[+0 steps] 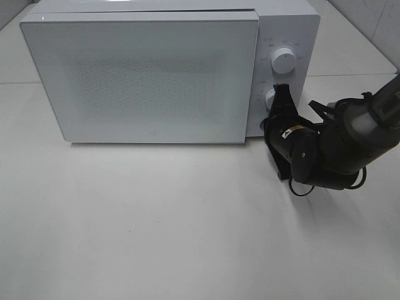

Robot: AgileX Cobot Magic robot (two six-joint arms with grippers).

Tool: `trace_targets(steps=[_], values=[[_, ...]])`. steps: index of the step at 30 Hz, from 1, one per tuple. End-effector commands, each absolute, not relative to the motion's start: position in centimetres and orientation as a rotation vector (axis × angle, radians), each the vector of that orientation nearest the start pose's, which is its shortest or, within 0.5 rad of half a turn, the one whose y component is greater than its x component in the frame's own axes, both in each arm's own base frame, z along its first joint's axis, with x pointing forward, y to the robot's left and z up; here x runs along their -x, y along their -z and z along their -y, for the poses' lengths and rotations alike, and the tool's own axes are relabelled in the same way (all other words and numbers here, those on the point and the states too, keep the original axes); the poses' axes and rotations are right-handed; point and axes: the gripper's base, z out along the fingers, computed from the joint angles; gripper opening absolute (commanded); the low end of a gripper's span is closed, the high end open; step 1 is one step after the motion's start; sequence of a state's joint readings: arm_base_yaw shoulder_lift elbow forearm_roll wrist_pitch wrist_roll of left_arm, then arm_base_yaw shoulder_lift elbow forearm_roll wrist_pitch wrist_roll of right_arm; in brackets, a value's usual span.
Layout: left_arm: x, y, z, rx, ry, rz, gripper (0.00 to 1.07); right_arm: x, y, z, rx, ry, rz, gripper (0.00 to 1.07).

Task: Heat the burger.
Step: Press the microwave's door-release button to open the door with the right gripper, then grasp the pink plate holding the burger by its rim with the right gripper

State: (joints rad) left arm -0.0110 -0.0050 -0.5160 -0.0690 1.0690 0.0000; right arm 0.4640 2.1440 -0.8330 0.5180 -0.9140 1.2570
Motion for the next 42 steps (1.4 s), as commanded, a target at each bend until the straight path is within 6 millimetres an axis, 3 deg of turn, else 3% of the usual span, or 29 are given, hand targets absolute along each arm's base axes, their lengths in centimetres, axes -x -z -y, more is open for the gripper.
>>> trace_targets(steps=[1,12,22,26,36,39,42], values=[[0.9,-28.1,0.5,-0.014,0.087,-2.025,0.88,-37.4,-12.4,-12.1,-1.153,-1.062,-1.227,0.00],[0.9,-28.1,0.5,-0.014,0.087,-2.025,0.88,-37.1,-12.3,-12.1,-1.178,-1.041,-1.285,0.00],[0.9,-28.1,0.5,-0.014,0.087,-2.025,0.88,-34.4,-10.8,-12.4,-1.273,-0.986,-1.631,0.00],[0.9,-28.1,0.5,-0.014,0.087,-2.025,0.88,-33.6,-10.6,-12.4,-1.288,-0.974,-1.694,0.00],[0.9,-28.1,0.5,-0.014,0.087,-2.025,0.88,-31.1,-12.2,-12.4,-1.187,-0.970,-1.872,0.00],[0.9,-28.1,0.5,-0.014,0.087,-2.025,0.88,-30.0,-13.2,-12.4,-1.066,-0.892,-2.009,0.00],[0.9,-28.1,0.5,-0.014,0.087,-2.025,0.88,-29.8,-13.5,-12.4,-1.036,-0.871,-2.036,0.00]])
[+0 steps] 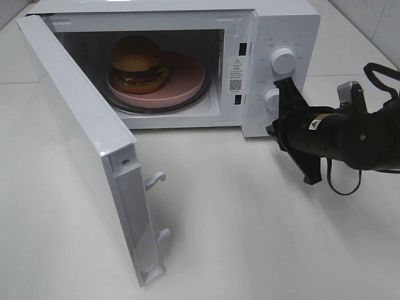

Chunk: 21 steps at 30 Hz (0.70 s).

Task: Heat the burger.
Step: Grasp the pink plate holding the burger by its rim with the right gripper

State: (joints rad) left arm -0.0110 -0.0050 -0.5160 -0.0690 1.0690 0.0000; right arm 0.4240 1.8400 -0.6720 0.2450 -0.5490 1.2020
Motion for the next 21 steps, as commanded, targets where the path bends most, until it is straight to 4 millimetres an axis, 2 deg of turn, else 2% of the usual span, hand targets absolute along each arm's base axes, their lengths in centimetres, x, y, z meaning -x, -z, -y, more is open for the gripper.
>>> trace_targets(steps=[1,2,3,5,7,10,12,15,18,20,21], values=[[0.9,-28.1,0.5,-0.014,0.087,-2.025,0.88,-29.4,-14.2,-12.4,-0.942,-0.824,-2.098,0.00],[0.9,-28.1,0.5,-0.014,0.087,-2.025,0.88,-29.4,-14.2,-12.4,-0.942,-0.824,-2.098,0.00],[0.9,-28.1,0.5,-0.014,0.087,-2.025,0.88,-29.1,-14.7,-12.3,-0.846,-0.777,-2.151,0.00],[0.9,-28.1,0.5,-0.014,0.087,-2.025,0.88,-28.8,-15.0,-12.3,-0.801,-0.753,-2.179,0.00],[0.9,-28.1,0.5,-0.014,0.087,-2.025,0.88,-28.1,-16.2,-12.2,-0.626,-0.670,-2.261,0.00],[0.9,-28.1,0.5,-0.014,0.087,-2.025,0.88,-27.9,-16.5,-12.1,-0.581,-0.651,-2.276,0.00],[0.9,-28.1,0.5,-0.014,0.087,-2.025,0.88,-27.1,-17.8,-11.9,-0.407,-0.580,-2.325,0.00],[0.9,-28.1,0.5,-0.014,0.087,-2.025,0.88,-26.8,-18.1,-11.9,-0.368,-0.565,-2.336,0.00],[0.9,-28.1,0.5,-0.014,0.087,-2.025,0.88,-26.2,-19.0,-11.7,-0.270,-0.529,-2.360,0.01],[0.9,-28.1,0.5,-0.014,0.087,-2.025,0.88,-25.3,-19.9,-11.4,-0.132,-0.476,-2.399,0.02],[0.9,-28.1,0.5,-0.014,0.087,-2.025,0.88,-25.3,-19.9,-11.4,-0.132,-0.476,-2.399,0.02]])
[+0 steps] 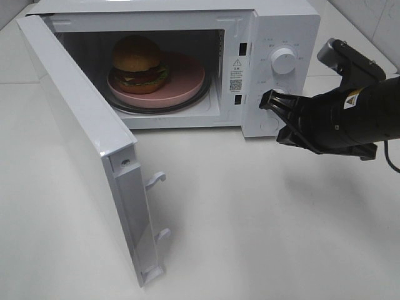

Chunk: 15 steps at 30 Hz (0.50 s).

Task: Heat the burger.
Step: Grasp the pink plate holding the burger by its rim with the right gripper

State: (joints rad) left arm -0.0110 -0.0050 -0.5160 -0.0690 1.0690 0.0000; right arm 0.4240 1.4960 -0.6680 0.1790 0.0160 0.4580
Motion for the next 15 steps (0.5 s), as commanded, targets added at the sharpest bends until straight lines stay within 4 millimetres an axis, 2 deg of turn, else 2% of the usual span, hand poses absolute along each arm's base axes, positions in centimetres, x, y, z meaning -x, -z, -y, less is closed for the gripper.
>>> trace_targets(steps=[1,2,4,5,8,10,15], values=[[0.9,-28.1,0.5,-0.014,0.087,-2.025,0.88,-25.0,-20.1,-11.4,-0.097,-0.461,-2.414,0.02],[0.9,-28.1,0.5,-0.014,0.087,-2.025,0.88,-24.5,-20.4,-11.2,-0.009,-0.429,-2.435,0.03],[0.9,-28.1,0.5,-0.014,0.087,-2.025,0.88,-24.3,-20.6,-11.2,0.028,-0.415,-2.442,0.03],[0.9,-28.1,0.5,-0.014,0.087,-2.025,0.88,-23.9,-20.9,-11.0,0.120,-0.384,-2.452,0.04],[0.9,-28.1,0.5,-0.014,0.087,-2.025,0.88,-23.6,-21.0,-11.0,0.166,-0.369,-2.458,0.04],[0.9,-28.1,0.5,-0.014,0.087,-2.025,0.88,-23.1,-21.9,-10.9,0.324,-0.324,-2.467,0.05],[0.9,-28.1,0.5,-0.014,0.087,-2.025,0.88,-22.8,-23.2,-10.9,0.458,-0.291,-2.458,0.07]])
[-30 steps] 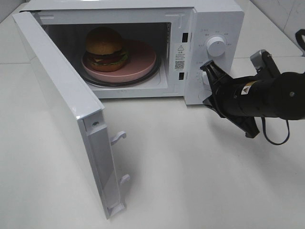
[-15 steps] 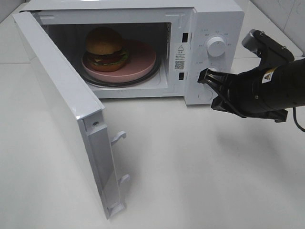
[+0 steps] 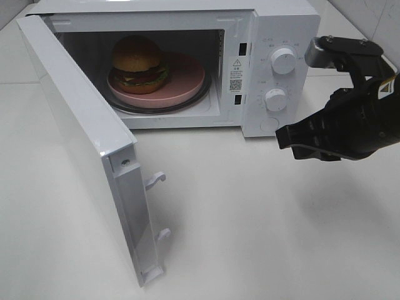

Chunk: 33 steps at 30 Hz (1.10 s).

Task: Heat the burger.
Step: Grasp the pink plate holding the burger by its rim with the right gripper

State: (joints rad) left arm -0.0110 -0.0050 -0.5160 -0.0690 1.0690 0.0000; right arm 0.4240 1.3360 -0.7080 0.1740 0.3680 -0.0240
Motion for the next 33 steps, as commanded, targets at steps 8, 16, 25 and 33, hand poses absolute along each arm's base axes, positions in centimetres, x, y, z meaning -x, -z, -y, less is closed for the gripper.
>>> trace_targets(steps=[8,16,25,33], values=[[0.9,-28.1,0.5,-0.014,0.087,-2.025,0.88,-22.8,-24.5,-10.6,0.909,-0.104,-2.415,0.08],[0.9,-28.1,0.5,-0.014,0.087,-2.025,0.88,-22.9,-24.6,-10.1,1.418,0.123,-2.186,0.11],[0.9,-28.1,0.5,-0.014,0.087,-2.025,0.88,-23.2,-24.7,-10.0,1.810,0.305,-1.868,0.17],[0.9,-28.1,0.5,-0.014,0.087,-2.025,0.88,-23.6,-24.9,-9.7,1.831,0.405,-1.816,0.69]])
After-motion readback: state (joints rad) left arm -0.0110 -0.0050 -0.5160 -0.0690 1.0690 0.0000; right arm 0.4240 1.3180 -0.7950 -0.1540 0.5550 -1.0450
